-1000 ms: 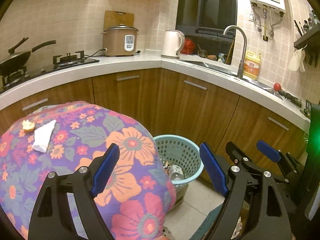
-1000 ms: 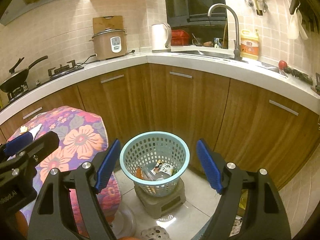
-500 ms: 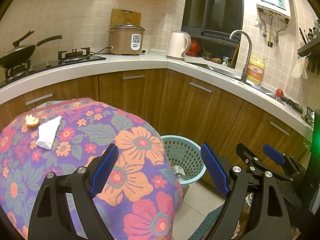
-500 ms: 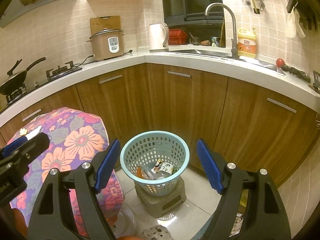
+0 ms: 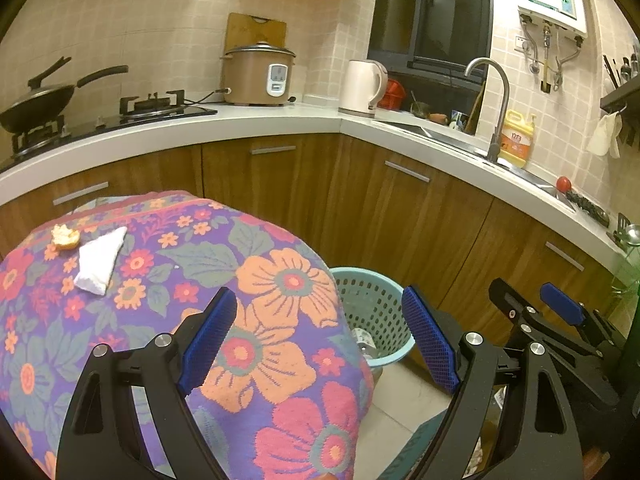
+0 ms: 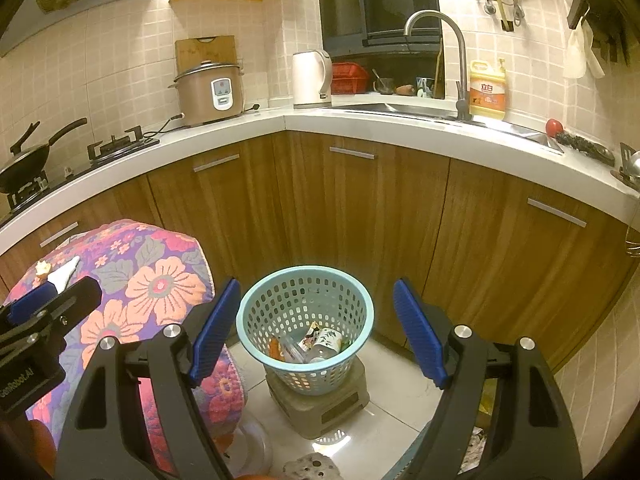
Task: Collect trash
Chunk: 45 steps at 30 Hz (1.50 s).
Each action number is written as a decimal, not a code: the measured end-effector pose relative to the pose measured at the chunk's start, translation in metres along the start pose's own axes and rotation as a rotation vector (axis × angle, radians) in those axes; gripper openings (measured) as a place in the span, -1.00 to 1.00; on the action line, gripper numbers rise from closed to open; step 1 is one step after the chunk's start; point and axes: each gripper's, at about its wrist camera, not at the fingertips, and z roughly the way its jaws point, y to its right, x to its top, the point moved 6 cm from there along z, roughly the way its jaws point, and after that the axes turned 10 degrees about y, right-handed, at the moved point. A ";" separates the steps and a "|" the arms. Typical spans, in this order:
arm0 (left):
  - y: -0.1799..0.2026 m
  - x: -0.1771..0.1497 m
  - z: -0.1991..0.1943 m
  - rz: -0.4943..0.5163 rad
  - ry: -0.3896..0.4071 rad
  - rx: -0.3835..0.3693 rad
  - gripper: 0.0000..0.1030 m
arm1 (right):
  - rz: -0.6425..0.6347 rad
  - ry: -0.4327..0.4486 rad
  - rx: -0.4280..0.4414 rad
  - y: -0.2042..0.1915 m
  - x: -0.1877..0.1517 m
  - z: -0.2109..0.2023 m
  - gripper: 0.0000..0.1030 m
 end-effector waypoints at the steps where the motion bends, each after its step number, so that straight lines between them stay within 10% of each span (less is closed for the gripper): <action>1: 0.000 -0.001 0.001 -0.002 -0.003 -0.001 0.60 | 0.001 -0.001 0.001 0.000 0.000 0.000 0.45; 45: -0.007 0.004 -0.005 0.010 0.006 -0.013 0.66 | -0.001 -0.010 0.024 -0.018 -0.003 -0.001 0.52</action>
